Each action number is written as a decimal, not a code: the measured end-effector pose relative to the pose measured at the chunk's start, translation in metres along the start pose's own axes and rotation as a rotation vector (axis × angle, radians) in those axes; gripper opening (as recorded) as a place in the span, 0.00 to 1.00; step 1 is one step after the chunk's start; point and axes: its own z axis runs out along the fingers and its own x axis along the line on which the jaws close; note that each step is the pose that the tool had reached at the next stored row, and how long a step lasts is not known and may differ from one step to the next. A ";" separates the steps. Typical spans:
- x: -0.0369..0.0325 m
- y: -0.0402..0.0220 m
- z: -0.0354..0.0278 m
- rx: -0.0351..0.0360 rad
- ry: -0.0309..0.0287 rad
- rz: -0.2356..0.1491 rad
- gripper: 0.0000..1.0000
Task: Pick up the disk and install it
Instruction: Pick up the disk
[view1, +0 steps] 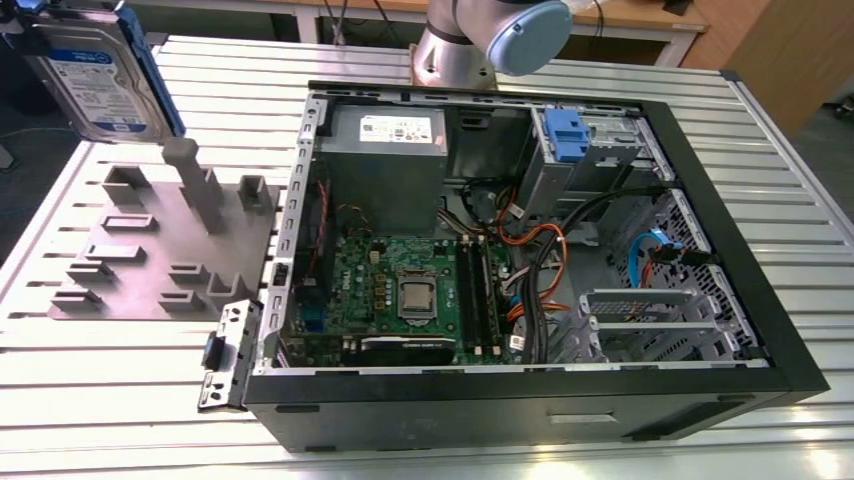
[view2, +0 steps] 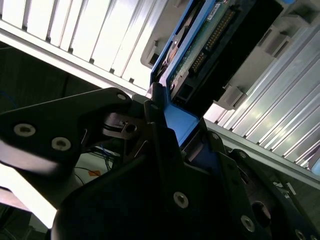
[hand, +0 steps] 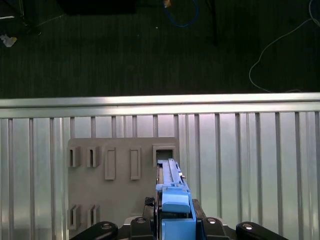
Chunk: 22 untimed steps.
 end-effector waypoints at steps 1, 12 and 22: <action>0.0000 0.0000 -0.0010 0.0001 0.0000 0.000 0.37; -0.0002 0.0000 -0.0058 -0.0001 0.0000 0.000 0.37; -0.0003 0.0000 -0.0106 0.0000 0.0000 0.000 0.37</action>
